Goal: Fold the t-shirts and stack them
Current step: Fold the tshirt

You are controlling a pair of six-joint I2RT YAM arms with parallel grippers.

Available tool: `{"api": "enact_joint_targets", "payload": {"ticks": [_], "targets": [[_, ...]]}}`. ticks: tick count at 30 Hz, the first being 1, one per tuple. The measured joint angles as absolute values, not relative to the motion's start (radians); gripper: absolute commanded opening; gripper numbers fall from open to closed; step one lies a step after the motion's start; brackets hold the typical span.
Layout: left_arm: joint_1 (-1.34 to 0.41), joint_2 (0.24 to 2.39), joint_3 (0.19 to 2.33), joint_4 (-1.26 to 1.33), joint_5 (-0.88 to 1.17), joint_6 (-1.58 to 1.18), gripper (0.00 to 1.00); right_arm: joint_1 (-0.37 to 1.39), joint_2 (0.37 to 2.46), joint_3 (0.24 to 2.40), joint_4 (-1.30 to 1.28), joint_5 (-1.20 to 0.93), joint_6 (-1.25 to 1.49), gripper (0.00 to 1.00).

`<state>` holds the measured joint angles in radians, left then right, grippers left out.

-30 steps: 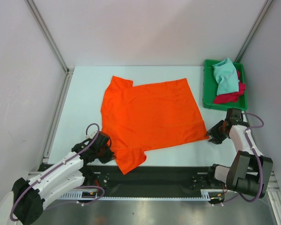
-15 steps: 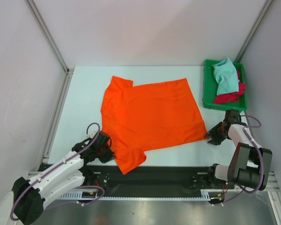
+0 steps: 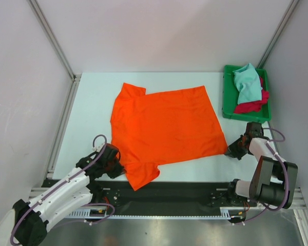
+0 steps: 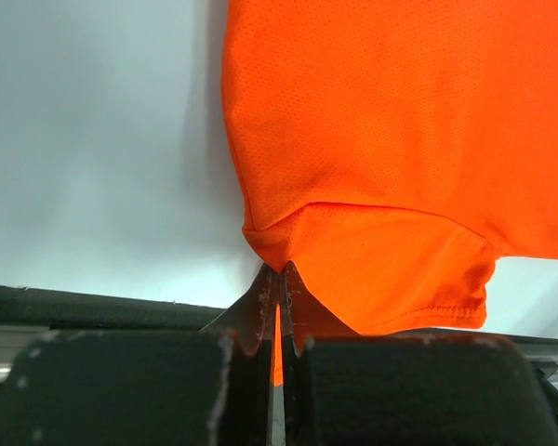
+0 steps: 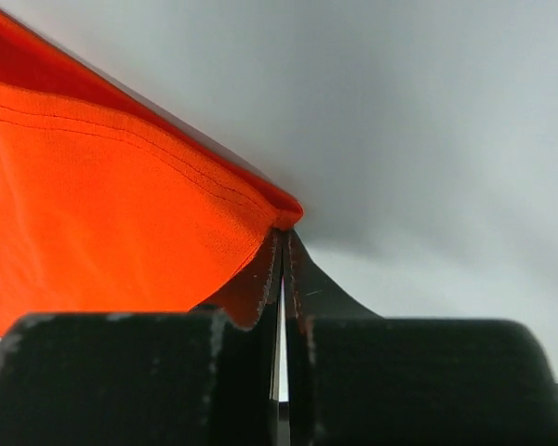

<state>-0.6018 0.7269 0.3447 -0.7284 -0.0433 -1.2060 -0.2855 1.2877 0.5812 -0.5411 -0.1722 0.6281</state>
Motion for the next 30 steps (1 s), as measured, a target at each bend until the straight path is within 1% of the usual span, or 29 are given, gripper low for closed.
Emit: {"api": "enact_joint_targets", "payload": {"ticks": [5,8,13,19,24,27,30], "targets": [[-0.596,0.649,0.345,-0.781,-0.051,-1.22,0.0,-0.284,1.214,0.553,-0.601,-0.16,0.637,0.0],[-0.59,0.608,0.345,-0.806,-0.051,-1.23,0.0,-0.276,1.131,0.551,-0.653,-0.152,0.656,0.0],[-0.587,0.6,0.345,-0.834,-0.05,-1.234,0.0,-0.233,1.021,0.551,-0.727,-0.138,0.672,0.0],[-0.587,0.575,0.35,-0.872,-0.051,-1.242,0.0,-0.182,1.015,0.551,-0.799,-0.128,0.681,0.0],[-0.587,0.561,0.365,-0.878,-0.05,-1.234,0.0,-0.172,1.016,0.551,-0.825,-0.13,0.68,0.0],[-0.585,0.611,0.429,-0.883,-0.057,-1.198,0.0,-0.172,1.039,0.572,-0.838,-0.128,0.671,0.0],[-0.562,0.717,0.558,-0.876,-0.08,-1.123,0.0,-0.171,1.079,0.632,-0.837,-0.129,0.653,0.0]]}}
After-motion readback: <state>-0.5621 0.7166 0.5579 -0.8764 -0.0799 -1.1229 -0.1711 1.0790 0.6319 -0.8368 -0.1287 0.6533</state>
